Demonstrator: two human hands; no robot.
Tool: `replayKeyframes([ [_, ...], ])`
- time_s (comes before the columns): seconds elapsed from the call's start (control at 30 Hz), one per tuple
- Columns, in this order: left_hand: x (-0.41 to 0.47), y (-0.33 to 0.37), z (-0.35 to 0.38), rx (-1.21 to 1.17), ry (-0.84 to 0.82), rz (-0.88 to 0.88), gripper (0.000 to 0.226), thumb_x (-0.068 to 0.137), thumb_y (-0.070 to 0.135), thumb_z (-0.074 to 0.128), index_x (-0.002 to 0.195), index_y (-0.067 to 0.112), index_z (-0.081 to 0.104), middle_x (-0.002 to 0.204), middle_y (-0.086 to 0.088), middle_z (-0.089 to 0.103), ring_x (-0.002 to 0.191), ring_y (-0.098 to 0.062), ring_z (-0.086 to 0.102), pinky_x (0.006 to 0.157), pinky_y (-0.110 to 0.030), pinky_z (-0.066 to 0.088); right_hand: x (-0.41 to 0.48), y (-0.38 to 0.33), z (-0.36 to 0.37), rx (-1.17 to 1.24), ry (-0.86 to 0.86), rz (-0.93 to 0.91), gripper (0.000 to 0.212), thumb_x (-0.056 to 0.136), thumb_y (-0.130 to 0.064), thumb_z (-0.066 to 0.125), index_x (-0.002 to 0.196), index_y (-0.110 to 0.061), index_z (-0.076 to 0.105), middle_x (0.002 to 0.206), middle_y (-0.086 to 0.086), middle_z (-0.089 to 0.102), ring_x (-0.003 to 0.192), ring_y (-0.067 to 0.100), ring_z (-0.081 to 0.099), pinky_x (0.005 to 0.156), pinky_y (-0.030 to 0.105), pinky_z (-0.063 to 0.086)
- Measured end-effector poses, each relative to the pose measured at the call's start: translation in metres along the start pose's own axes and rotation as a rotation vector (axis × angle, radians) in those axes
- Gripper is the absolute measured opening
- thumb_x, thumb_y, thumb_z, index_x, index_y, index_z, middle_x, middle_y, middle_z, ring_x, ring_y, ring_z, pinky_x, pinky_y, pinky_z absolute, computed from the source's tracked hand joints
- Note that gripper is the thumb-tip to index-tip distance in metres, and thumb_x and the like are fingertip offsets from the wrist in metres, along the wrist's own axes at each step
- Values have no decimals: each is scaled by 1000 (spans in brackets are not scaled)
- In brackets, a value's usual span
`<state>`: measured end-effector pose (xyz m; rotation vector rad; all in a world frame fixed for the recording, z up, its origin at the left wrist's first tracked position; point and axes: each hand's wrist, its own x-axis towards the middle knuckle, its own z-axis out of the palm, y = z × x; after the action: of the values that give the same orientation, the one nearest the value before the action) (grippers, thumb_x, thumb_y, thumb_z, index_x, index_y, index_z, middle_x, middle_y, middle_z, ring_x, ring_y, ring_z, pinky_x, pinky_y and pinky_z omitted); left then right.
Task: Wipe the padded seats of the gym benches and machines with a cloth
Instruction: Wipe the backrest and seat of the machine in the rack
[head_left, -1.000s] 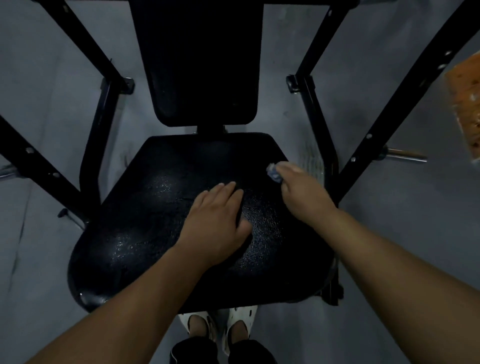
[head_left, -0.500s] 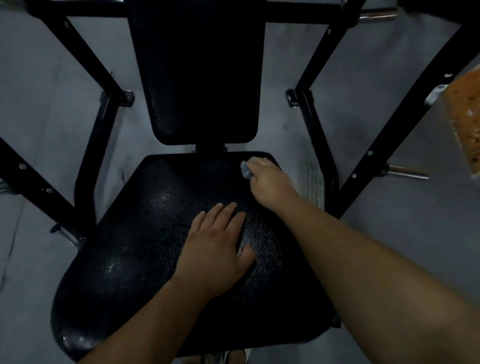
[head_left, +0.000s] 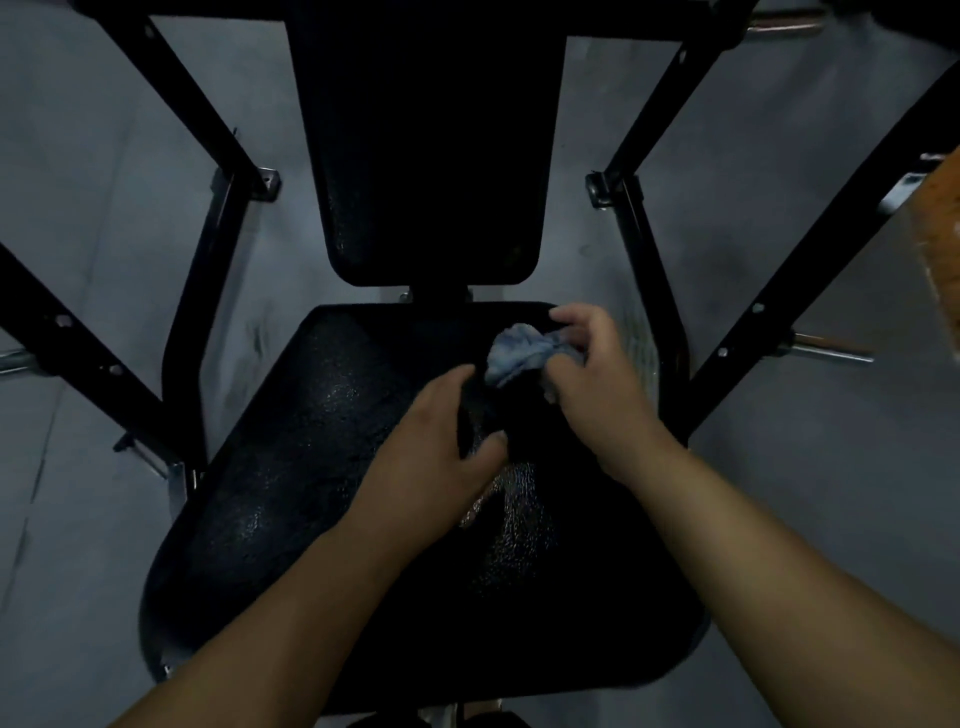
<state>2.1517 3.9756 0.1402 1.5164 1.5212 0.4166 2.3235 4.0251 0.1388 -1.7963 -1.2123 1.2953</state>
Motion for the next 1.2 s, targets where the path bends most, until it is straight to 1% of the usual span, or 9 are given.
replayKeyframes([
  [0.1, 2, 26, -14, -546, -77, -84, 42, 93, 20, 69, 132, 27, 55, 115, 12, 71, 107, -1, 65, 86, -20, 53, -27, -25, 0, 538, -134, 288, 25, 97, -6, 49, 117, -18, 59, 95, 7, 72, 79, 17, 71, 68, 34, 57],
  [0.23, 4, 39, -20, -621, 29, -98, 14, 94, 14, 66, 107, 18, 70, 96, -4, 75, 92, -20, 72, 80, -37, 58, -49, -31, -11, 429, -272, 282, 29, 94, -25, 65, 122, -19, 61, 118, 7, 69, 110, 21, 68, 95, 42, 56],
  [0.37, 4, 45, -23, -720, 59, -172, 14, 97, 21, 63, 110, 18, 68, 100, -6, 75, 94, -25, 73, 86, -49, 59, -63, -32, -17, 226, -357, 233, 41, 87, -16, 75, 124, -19, 58, 117, 15, 66, 102, 20, 69, 90, 39, 58],
  [0.57, -8, 75, -9, -1124, -75, -362, 20, 96, 15, 63, 115, 12, 60, 108, -18, 72, 91, -29, 72, 68, -39, 61, -83, -31, -26, 215, -450, 150, 46, 88, -6, 72, 128, -23, 56, 113, -3, 73, 102, 14, 71, 88, 29, 58],
  [0.73, -10, 83, -7, -212, -10, 282, 68, 86, 12, 67, 138, 40, 34, 138, 14, 40, 119, 6, 48, 93, -11, 47, -84, -24, -57, 98, -356, 213, 18, 94, -2, 51, 91, -16, 62, 68, -1, 69, 53, 17, 54, 47, 24, 40],
  [0.83, -3, 86, -2, 301, -318, 534, 89, 78, 9, 66, 150, 38, 23, 148, 12, 30, 132, -9, 39, 98, -33, 48, -74, -31, -74, -16, -396, 142, 18, 91, -3, 49, 77, -10, 57, 59, 3, 55, 48, 14, 42, 44, 23, 31],
  [0.9, 4, 82, 7, 569, -261, 543, 91, 80, 10, 67, 151, 36, 17, 143, 5, 37, 121, -19, 48, 84, -42, 54, -70, -37, -84, -221, -455, 45, 12, 92, -11, 54, 81, -6, 57, 67, 10, 56, 52, 16, 46, 46, 29, 34],
  [1.07, 19, 112, 37, 857, -51, 572, 18, 100, 35, 47, 98, 20, 37, 84, -1, 54, 64, -21, 48, 56, -35, 43, -70, -28, -114, -1010, -217, -256, 22, 87, -27, 62, 85, -22, 41, 80, -2, 55, 80, 25, 59, 62, 34, 37],
  [1.2, 38, 163, 65, 589, -144, 503, 39, 100, 39, 40, 65, 22, 35, 63, 3, 40, 54, -16, 38, 49, -31, 23, -67, -28, -152, -1128, 53, -195, 14, 93, -30, 55, 85, -26, 45, 83, 3, 58, 83, 27, 59, 65, 32, 38],
])
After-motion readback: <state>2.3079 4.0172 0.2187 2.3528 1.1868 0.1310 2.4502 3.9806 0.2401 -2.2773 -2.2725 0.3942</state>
